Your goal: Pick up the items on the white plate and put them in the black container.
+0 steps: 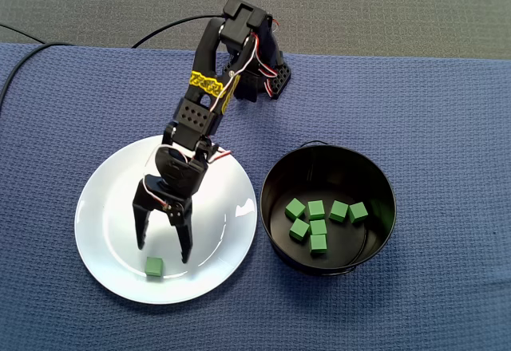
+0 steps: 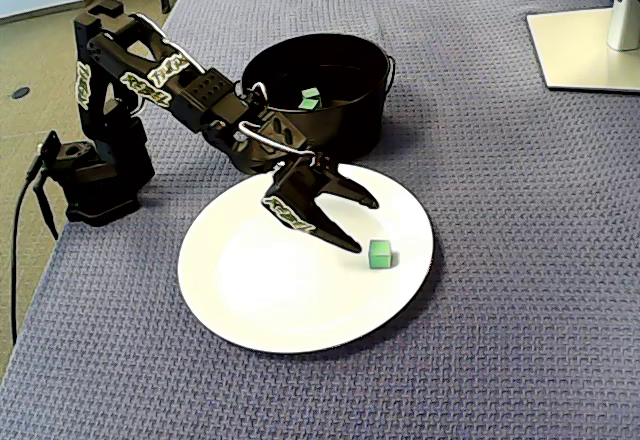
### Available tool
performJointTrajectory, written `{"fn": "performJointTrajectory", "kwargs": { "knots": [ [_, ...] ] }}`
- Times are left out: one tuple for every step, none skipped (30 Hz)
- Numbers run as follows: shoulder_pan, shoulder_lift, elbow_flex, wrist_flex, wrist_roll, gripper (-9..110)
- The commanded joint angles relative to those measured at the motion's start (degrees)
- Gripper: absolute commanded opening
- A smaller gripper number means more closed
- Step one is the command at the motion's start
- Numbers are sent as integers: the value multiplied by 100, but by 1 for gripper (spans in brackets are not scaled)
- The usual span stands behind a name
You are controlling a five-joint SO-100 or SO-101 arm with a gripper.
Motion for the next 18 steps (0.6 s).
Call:
{"fn": "performJointTrajectory", "kwargs": {
  "knots": [
    [-97,-185,-466,-185,97,31],
    [-114,-255,-510,-193,97,31],
    [-132,-325,-554,-202,114,31],
    [-141,-378,-598,-202,114,31],
    [-141,-422,-615,-202,114,31],
    [-141,-466,-624,-220,88,31],
    [-132,-492,-624,-264,70,31],
    [-114,-527,-650,-272,70,31],
    [-88,-571,-703,-255,53,31],
    [-53,-633,-773,-237,35,31],
    [-26,-694,-853,-211,18,31],
    [0,-756,-932,-193,9,31],
    [26,-817,-1011,-193,9,31],
    [53,-879,-1099,-176,9,31],
    [70,-940,-1169,-167,-9,30],
    [88,-1002,-1230,-167,-26,30],
    [97,-1063,-1292,-176,-35,29],
    [114,-1116,-1345,-185,-35,28]
  ]
}}
